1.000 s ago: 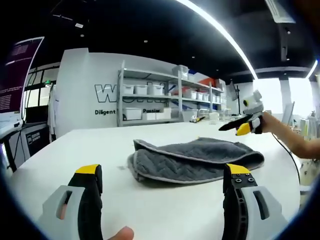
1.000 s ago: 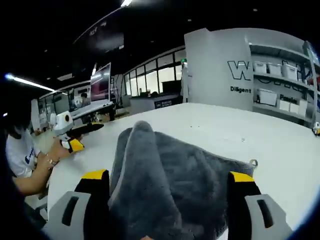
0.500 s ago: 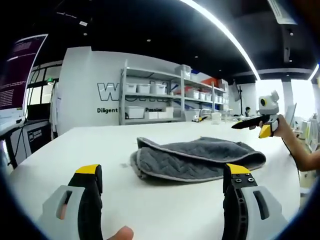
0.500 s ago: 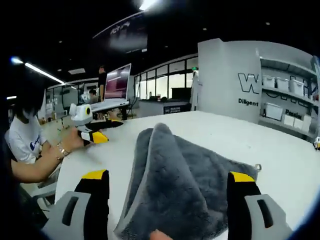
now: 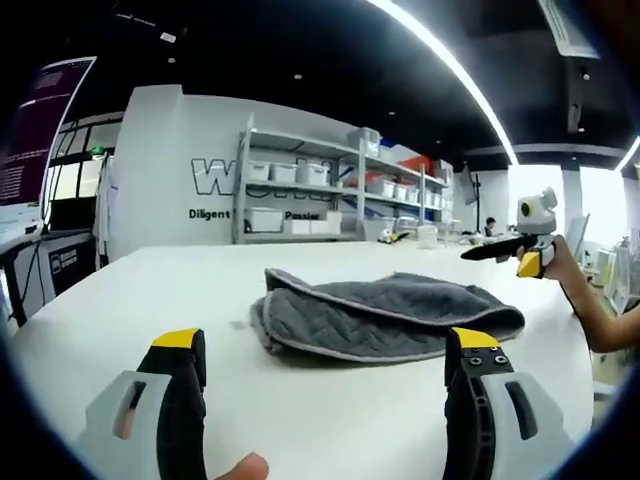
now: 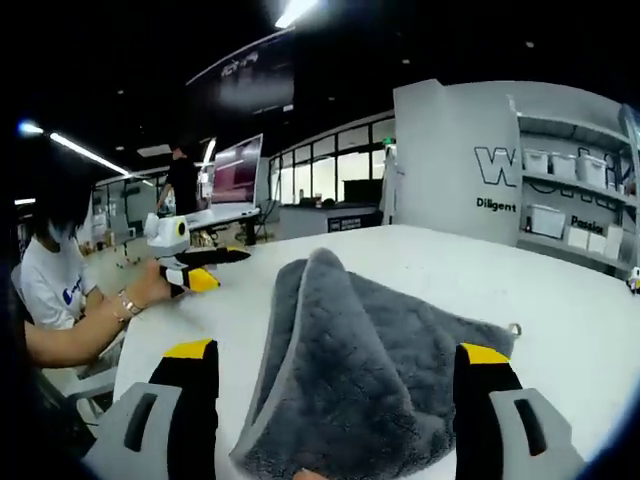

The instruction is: Open the folded towel by lifting each exposed corner and separating the folded layers until the towel lies flat within the target outline without major curled edges

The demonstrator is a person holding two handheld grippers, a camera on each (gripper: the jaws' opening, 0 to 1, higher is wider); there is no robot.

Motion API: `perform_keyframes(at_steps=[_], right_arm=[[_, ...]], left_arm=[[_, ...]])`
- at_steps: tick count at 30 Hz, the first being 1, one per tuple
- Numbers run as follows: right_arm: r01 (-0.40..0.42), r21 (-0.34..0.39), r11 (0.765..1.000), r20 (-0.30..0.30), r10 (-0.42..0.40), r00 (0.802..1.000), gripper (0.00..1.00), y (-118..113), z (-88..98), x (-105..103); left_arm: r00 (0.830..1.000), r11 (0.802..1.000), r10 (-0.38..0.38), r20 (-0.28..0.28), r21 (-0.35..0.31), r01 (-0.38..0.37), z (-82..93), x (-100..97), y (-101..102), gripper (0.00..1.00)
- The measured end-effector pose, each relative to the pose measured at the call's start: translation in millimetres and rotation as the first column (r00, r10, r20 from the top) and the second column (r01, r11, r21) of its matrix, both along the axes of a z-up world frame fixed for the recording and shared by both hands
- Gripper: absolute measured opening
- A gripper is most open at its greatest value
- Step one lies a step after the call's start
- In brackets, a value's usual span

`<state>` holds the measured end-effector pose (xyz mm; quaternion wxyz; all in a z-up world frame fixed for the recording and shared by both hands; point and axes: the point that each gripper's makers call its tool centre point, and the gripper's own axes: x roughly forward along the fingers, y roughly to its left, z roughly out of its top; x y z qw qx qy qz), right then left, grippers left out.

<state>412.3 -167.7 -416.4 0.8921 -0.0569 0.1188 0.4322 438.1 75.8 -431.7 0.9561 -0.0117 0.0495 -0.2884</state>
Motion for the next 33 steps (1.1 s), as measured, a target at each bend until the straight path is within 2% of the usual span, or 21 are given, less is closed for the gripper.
perform_keyframes(at_steps=[4,11,16,21,24,29,33], right_arm=[[0.0,0.016,1.0,-0.02,0.001,1.0,1.0,-6,0.1,3],[0.02,0.034,0.999,-0.018,-0.019,1.0,0.99,-12,3.8,9],[0.061,0.044,0.997,-0.041,-0.059,0.997,0.99,-22,2.1,20],[0.049,0.06,0.997,-0.039,-0.047,0.998,0.99,-18,4.3,13],[0.047,0.059,0.997,-0.039,-0.045,0.998,0.99,-17,3.7,11],[0.047,0.058,0.997,-0.047,-0.044,0.998,0.99,-17,-0.1,7],[0.045,0.059,0.997,-0.049,-0.042,0.998,0.99,-17,-1.1,5]], left_arm=[[1.0,1.0,-0.008,-0.002,-0.018,0.008,1.9,2.2,-3,0.97],[1.0,1.0,-0.006,-0.031,-0.026,0.006,-1.9,9.1,-2,0.96],[0.999,0.999,-0.007,-0.052,-0.052,0.004,-4.3,10.9,-6,0.93],[0.998,1.0,0.011,-0.065,-0.028,-0.013,-8.2,15.1,-8,0.91],[0.993,0.997,-0.054,-0.108,-0.063,0.047,-11.3,9.1,-24,0.89],[0.995,0.994,-0.066,-0.081,-0.089,0.059,-2.9,13.0,-40,0.85],[0.991,0.993,-0.093,-0.098,-0.088,0.084,-1.8,20.6,-53,0.83]])
